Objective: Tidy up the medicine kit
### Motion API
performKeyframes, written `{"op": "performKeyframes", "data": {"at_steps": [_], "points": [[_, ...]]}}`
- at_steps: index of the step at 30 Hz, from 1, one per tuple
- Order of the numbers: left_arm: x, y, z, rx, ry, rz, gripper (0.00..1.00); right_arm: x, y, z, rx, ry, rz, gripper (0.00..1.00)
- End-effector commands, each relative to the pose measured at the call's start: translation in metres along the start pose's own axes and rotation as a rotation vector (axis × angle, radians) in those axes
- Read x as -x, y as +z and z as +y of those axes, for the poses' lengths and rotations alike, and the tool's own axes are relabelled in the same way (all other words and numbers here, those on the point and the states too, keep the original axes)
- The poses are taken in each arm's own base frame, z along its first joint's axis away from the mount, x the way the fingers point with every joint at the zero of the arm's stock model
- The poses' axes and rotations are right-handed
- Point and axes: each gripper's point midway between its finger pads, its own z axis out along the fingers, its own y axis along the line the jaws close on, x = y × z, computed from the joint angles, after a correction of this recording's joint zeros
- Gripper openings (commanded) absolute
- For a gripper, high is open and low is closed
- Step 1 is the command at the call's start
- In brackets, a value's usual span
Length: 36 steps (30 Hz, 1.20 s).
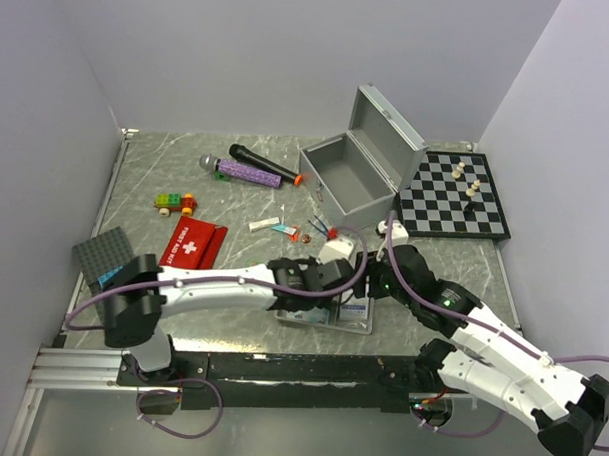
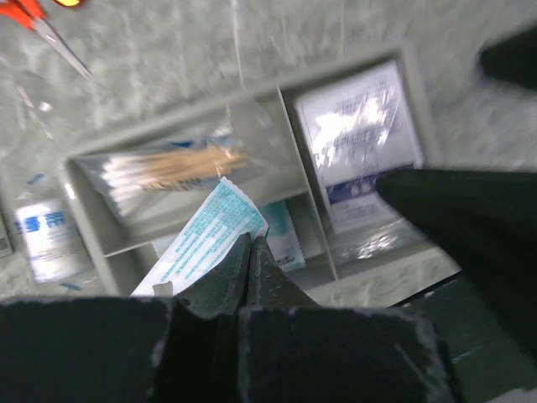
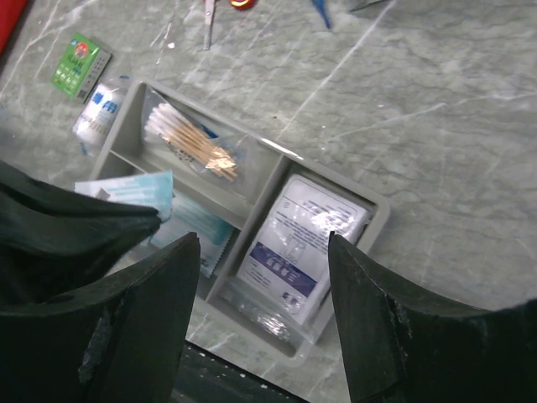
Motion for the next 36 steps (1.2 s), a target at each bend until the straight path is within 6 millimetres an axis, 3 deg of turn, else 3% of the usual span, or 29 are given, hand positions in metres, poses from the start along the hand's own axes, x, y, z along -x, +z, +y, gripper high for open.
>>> {"op": "performKeyframes", "data": {"at_steps": [1, 7, 27, 36], "points": [[0.003, 0.002, -0.016, -0.022, 0.082, -0.027, 0.01, 0.021, -0.015, -0.010, -0.058, 0.036, -0.081, 0.70], [-0.009, 0.015, -0.020, -0.022, 0.119, 0.000, 0.01, 0.021, -0.017, -0.014, -0.075, 0.042, -0.086, 0.72], [-0.040, 0.015, -0.031, -0.079, 0.321, -0.036, 0.01, 0.019, -0.016, -0.015, -0.078, 0.038, -0.081, 0.72], [-0.038, 0.015, -0.034, -0.082, 0.318, -0.025, 0.32, 0.019, -0.015, -0.014, -0.075, 0.034, -0.077, 0.73]]}}
